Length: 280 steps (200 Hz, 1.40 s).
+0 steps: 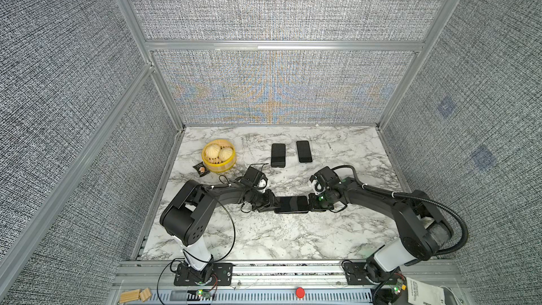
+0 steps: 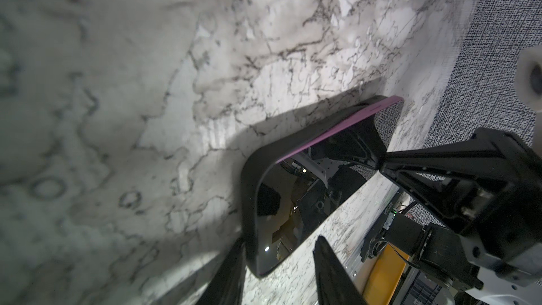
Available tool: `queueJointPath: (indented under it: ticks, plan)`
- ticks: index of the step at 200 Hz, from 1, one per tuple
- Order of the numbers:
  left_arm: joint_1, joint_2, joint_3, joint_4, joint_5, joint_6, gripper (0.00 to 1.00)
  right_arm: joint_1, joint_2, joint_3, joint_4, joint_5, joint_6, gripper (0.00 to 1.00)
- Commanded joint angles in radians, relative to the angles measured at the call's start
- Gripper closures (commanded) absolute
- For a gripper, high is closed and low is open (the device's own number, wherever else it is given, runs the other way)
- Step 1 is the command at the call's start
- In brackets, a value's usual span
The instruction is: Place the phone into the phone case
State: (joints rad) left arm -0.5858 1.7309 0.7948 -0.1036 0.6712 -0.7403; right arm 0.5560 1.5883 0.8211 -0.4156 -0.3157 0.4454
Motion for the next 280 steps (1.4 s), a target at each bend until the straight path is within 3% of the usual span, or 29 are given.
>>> queueJointPath:
  ticks: [1, 204, 241, 280]
  plan:
    - [-0.004, 0.009, -0.003, 0.013, -0.010, -0.003, 0.60, 0.020, 0.024, -0.019, 0.036, -0.042, 0.000, 0.92]
    - [-0.005, -0.003, -0.008, 0.007, -0.029, -0.004, 0.60, 0.034, 0.040, -0.037, 0.057, -0.035, 0.014, 0.93]
    - [0.021, -0.043, -0.014, -0.069, -0.094, 0.007, 0.60, 0.029, -0.054, 0.006, -0.035, 0.032, -0.037, 0.82]
    - [0.035, -0.111, -0.025, -0.138, -0.126, 0.013, 0.59, 0.001, -0.031, 0.079, -0.034, 0.061, -0.107, 0.63]
